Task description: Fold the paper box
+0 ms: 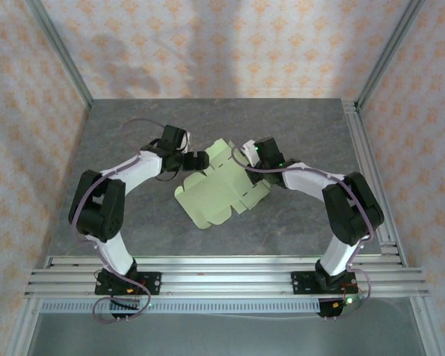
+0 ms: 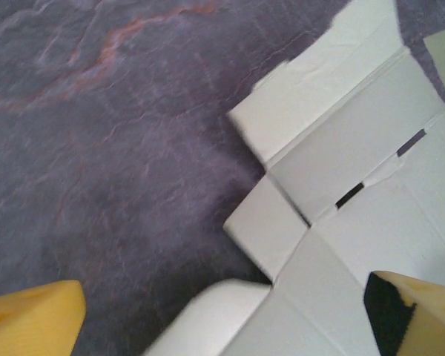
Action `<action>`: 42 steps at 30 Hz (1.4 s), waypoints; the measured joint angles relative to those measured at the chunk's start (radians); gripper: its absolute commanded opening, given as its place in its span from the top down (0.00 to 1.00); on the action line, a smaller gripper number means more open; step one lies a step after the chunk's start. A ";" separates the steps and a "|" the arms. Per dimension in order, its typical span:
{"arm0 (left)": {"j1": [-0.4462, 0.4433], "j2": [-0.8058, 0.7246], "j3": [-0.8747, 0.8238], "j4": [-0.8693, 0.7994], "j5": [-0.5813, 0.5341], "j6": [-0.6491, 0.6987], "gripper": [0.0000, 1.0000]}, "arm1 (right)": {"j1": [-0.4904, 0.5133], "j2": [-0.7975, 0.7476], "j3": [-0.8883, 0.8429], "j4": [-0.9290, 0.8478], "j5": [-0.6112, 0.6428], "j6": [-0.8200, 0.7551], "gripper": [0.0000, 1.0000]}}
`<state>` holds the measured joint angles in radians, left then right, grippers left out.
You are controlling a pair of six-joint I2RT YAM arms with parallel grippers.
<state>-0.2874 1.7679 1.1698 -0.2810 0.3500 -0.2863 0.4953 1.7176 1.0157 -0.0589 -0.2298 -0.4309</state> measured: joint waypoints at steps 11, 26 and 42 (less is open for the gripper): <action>0.013 0.151 0.116 -0.003 0.122 0.095 0.26 | 0.000 0.004 0.023 -0.015 -0.064 -0.019 1.00; 0.013 0.211 0.114 0.043 0.243 0.067 0.33 | 0.000 0.004 0.026 -0.022 -0.066 -0.007 1.00; -0.043 0.082 0.035 0.057 0.249 0.068 0.36 | 0.000 0.032 0.055 -0.031 -0.047 0.008 1.00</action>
<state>-0.3305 1.8500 1.2049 -0.2241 0.5991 -0.2180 0.4953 1.7496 1.0702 -0.0898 -0.2768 -0.4229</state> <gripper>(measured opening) 0.644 0.046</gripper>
